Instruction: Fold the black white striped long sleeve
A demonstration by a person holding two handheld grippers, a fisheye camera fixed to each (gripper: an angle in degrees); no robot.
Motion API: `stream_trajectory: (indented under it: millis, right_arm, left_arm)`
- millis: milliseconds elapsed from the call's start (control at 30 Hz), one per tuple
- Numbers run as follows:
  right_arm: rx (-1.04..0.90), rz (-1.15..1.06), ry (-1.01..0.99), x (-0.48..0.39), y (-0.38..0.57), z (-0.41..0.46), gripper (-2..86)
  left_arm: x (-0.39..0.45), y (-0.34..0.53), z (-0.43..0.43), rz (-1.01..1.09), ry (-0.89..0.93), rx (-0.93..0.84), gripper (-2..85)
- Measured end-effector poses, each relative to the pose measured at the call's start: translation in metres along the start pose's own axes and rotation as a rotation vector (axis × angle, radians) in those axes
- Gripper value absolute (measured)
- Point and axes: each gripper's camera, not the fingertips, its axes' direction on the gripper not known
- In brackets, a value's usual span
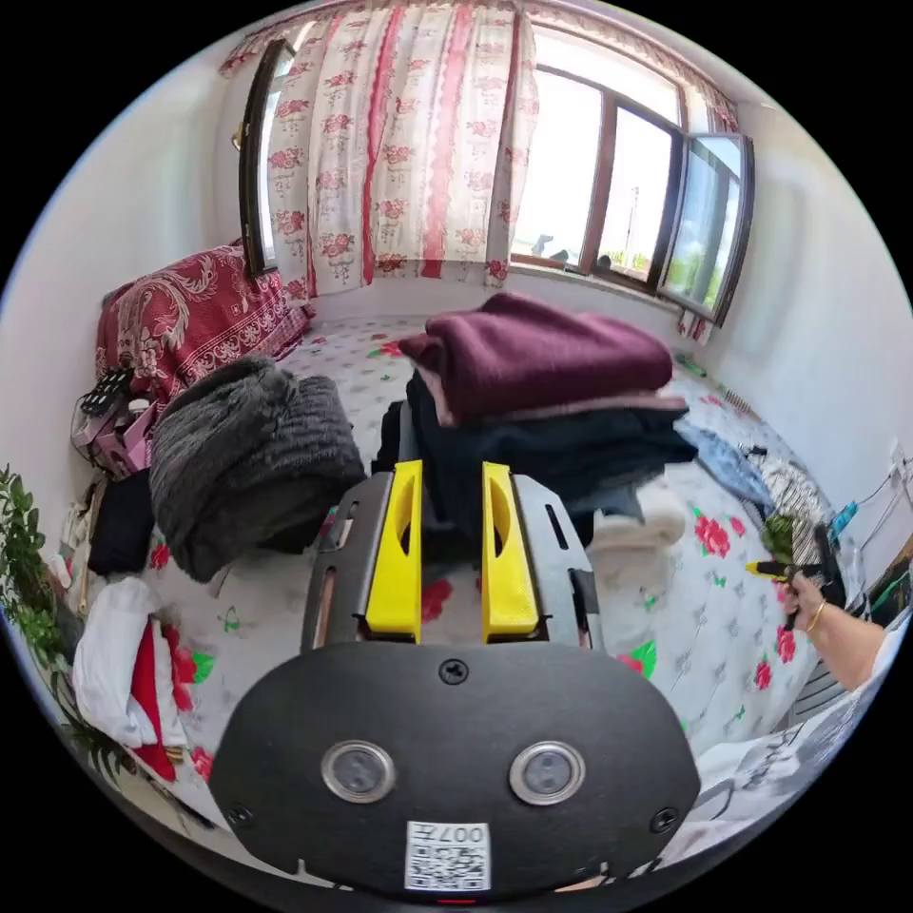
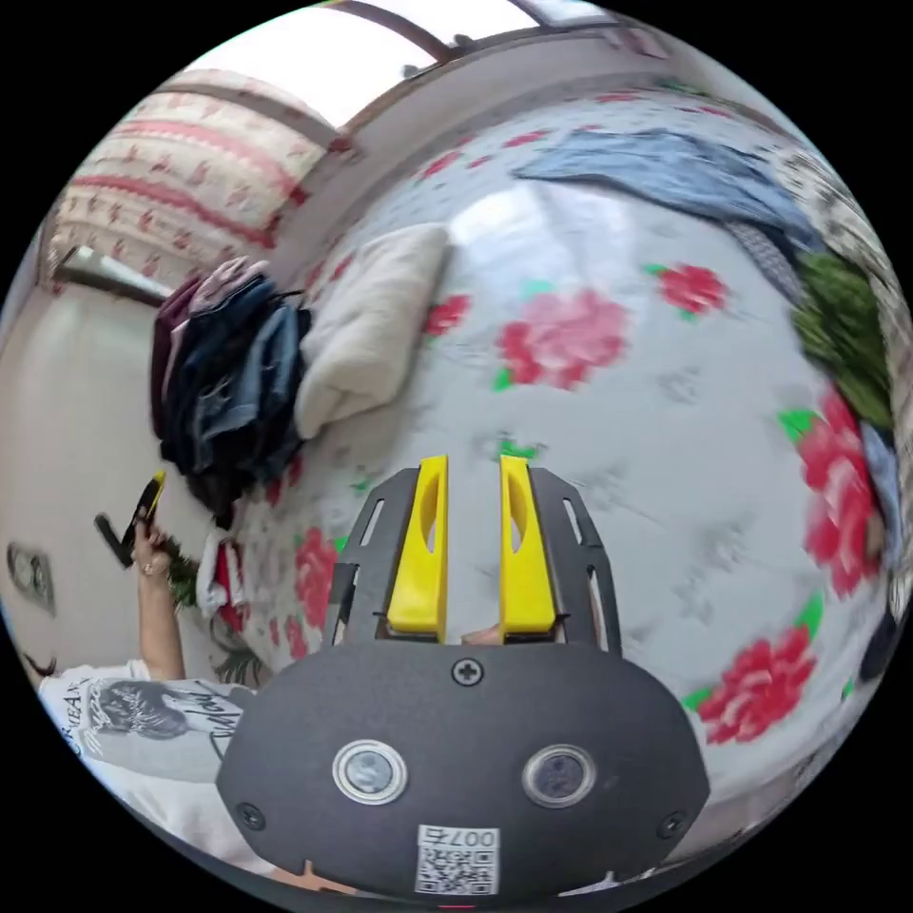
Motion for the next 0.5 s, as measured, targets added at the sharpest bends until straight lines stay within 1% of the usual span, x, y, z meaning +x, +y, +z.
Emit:
stream_trajectory:
  millis: [67,133,167,233,267,333,433,500]
  right_arm:
    - [0.096,0.166,0.178,0.063,0.029,-0.043,6.7]
    - [0.175,0.268,0.291,0.101,0.042,-0.079,7.3]
    - [0.224,0.339,0.356,0.124,0.047,-0.102,7.8]
    - [0.289,0.427,0.427,0.154,0.051,-0.134,8.4]
    - [0.327,0.478,0.475,0.17,0.052,-0.152,8.7]
    - [0.369,0.553,0.512,0.194,0.052,-0.173,8.8]
    - [0.416,0.657,0.487,0.233,0.055,-0.189,8.9]
    - [0.364,0.71,0.446,0.258,0.055,-0.181,8.6]
  left_arm:
    - [0.024,0.037,0.017,0.044,-0.003,-0.099,8.3]
    - [0.061,0.094,0.056,0.081,0.08,-0.315,6.4]
    - [0.071,0.109,0.066,0.083,0.111,-0.375,5.3]
    - [0.116,0.161,0.096,0.102,0.206,-0.56,2.5]
    - [0.128,0.171,0.102,0.109,0.218,-0.595,2.2]
    - [0.174,0.196,0.121,0.171,0.233,-0.72,1.4]
    - [0.22,0.207,0.142,0.272,0.231,-0.827,1.5]
    - [0.238,0.205,0.146,0.341,0.178,-0.834,2.0]
